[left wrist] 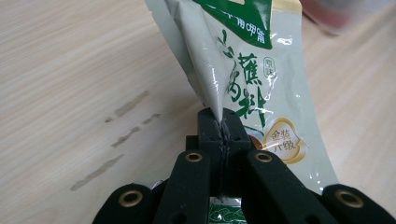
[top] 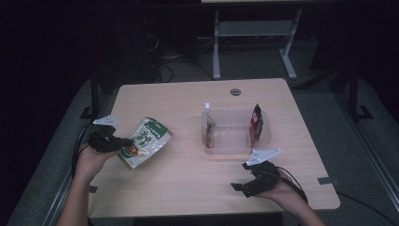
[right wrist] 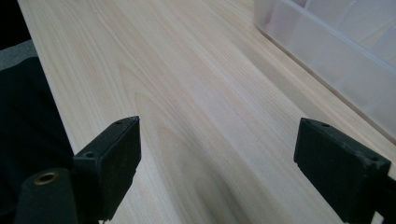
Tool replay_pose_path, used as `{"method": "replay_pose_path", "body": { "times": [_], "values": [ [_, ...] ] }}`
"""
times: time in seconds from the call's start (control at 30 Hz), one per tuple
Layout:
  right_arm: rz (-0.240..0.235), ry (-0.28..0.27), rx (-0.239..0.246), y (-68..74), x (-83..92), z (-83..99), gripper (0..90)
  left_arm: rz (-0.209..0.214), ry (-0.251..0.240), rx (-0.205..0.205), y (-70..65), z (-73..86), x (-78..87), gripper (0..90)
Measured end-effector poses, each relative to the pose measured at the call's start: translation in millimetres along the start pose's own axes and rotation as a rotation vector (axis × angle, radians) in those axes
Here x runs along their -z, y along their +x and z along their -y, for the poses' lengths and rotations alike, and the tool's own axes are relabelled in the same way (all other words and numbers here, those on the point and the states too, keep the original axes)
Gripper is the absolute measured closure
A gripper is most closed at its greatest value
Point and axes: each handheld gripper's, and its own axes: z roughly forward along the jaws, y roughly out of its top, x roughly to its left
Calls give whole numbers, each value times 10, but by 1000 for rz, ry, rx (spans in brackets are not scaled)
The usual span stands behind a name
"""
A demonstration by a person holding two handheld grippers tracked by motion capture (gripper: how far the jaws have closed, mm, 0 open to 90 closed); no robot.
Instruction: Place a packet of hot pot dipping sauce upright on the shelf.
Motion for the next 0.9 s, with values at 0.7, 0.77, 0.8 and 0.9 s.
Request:
{"method": "replay_pose_path", "body": {
  "times": [0.7,0.77,0.8,0.9],
  "values": [
    [-50,-49,3,-8,84,-47,428,171,1,-208,-811,38,-66,894],
    [-65,-64,-5,-10,99,-51,454,190,-7,-220,-884,15,-110,895],
    [-71,-66,-9,-10,103,-53,456,197,-9,-237,-920,-1,-135,895],
    [-95,-74,-21,-17,102,-55,453,225,-7,-267,-1053,-40,-208,895]
  ]
}}
